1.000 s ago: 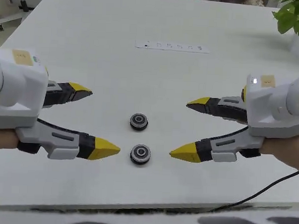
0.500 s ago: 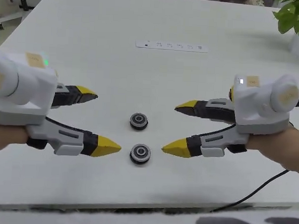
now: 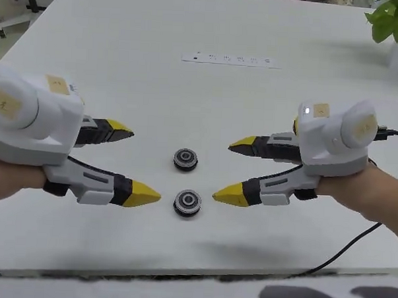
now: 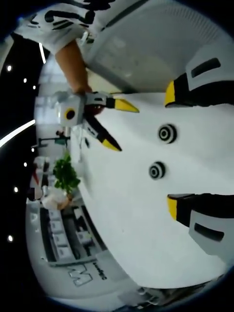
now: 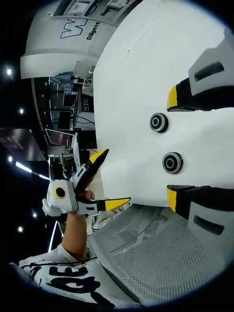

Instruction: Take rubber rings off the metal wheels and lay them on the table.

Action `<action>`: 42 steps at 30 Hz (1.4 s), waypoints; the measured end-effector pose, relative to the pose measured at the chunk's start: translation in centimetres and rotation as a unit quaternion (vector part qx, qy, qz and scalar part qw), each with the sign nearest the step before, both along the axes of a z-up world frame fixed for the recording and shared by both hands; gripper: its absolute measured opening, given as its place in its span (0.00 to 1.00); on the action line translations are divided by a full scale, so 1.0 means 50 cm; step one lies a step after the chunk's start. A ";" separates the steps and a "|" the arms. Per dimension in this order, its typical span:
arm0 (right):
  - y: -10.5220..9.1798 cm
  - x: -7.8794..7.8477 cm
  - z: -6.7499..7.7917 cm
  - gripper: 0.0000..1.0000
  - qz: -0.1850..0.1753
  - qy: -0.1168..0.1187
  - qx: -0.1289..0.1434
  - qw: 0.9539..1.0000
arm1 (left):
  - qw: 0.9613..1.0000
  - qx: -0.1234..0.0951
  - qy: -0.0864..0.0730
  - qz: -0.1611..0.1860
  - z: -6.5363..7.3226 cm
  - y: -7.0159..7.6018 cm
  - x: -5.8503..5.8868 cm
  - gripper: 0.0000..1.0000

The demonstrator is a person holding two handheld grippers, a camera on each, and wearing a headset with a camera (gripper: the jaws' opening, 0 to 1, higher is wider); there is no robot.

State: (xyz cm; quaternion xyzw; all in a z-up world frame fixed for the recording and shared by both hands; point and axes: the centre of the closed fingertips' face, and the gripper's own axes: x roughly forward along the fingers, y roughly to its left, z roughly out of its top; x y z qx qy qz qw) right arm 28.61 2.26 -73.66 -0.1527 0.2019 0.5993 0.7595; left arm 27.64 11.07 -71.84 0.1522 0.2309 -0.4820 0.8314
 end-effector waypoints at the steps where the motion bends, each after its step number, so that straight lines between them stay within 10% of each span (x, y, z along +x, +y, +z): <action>1: 0.002 -0.001 -0.003 0.57 0.001 0.002 0.000 1.000 | 1.000 0.001 0.001 0.000 -0.003 0.000 0.001 0.73; 42: 0.038 -0.014 -0.101 0.49 0.045 0.039 -0.038 0.998 | 0.997 0.018 0.042 -0.061 -0.086 -0.075 -0.007 0.52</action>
